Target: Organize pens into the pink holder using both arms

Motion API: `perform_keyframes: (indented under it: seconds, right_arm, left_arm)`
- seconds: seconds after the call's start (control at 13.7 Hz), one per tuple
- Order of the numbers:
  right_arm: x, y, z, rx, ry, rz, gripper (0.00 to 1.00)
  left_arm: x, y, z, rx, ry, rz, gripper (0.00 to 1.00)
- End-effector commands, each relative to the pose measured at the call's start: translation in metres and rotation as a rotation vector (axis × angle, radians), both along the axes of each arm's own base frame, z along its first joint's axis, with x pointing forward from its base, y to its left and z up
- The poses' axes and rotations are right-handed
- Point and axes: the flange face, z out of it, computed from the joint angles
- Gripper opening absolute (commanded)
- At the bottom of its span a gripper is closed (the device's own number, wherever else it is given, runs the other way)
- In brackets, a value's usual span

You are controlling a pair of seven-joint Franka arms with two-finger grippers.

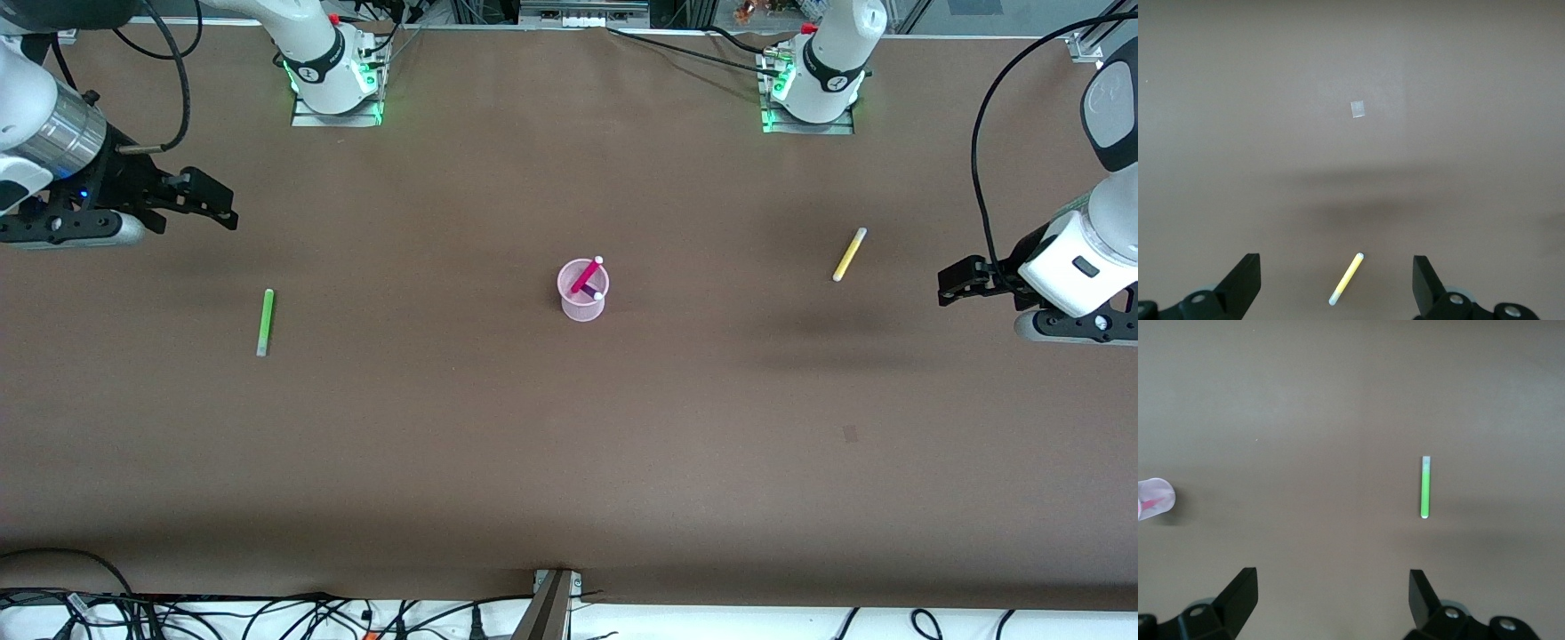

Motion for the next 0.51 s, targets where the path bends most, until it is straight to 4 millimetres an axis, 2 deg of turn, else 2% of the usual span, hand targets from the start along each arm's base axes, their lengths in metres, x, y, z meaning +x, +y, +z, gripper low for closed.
perform_keyframes:
  seconds: [0.0, 0.15, 0.44]
  right_arm:
    - [0.011, 0.003, -0.006, -0.039, 0.014, -0.003, 1.00]
    - [0.007, -0.011, 0.002, -0.014, 0.012, 0.000, 1.00]
    - [-0.009, -0.020, 0.014, -0.030, 0.058, 0.023, 1.00]
  left_arm:
    - [-0.002, 0.001, 0.003, -0.017, -0.009, -0.015, 1.00]
    - [-0.002, 0.001, 0.003, -0.017, -0.011, -0.015, 1.00]
    - [-0.001, 0.001, 0.001, -0.016, -0.009, -0.015, 1.00]
